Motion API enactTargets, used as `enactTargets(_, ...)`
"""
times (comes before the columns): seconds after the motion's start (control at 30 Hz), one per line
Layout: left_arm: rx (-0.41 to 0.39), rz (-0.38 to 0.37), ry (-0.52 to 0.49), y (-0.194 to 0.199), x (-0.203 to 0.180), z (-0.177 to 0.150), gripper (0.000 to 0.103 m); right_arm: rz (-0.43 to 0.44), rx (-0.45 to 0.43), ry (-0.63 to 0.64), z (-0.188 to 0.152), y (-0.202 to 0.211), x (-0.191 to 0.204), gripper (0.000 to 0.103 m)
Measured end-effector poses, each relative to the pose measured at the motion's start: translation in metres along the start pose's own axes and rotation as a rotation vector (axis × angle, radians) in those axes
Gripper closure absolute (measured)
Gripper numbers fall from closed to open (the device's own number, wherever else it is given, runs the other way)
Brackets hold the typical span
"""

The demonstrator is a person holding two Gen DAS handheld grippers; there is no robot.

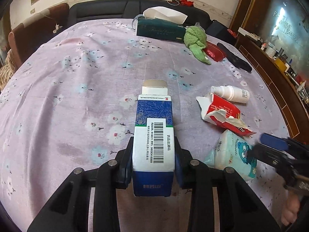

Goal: Collect trash
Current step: 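Grasp the blue-and-white barcode box upright with the left tool, then grasp the teal cartoon tissue packet with the right tool while the left tool holds the box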

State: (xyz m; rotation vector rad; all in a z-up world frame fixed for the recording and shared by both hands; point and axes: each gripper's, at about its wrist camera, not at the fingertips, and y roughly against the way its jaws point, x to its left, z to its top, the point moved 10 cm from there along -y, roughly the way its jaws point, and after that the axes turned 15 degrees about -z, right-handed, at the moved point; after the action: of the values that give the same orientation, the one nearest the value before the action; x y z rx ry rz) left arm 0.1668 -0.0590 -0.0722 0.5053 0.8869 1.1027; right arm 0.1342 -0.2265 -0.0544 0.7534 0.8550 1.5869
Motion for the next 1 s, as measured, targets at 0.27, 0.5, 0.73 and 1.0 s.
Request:
enactTargets(0.27,-0.001,0.001,0.017,0.001,0.004,0.001,0.070,0.081,0.018,0.070,-0.015,-0.013,0.035,0.038)
enactTargets(0.5,-0.008,0.007,0.032,0.003,0.008,0.002,0.070,-0.063,-0.080,0.271,-0.024,-0.019,0.059,0.036)
enactTargets(0.73,-0.017,0.024,0.014,0.003,0.005,0.001,0.070,-0.084,-0.134,0.280,-0.028,-0.017,0.059,0.060)
enactTargets(1.0,-0.087,0.053,-0.042,0.011,-0.006,0.011,0.070,-0.057,-0.251,0.188,-0.018,0.014,0.045,0.072)
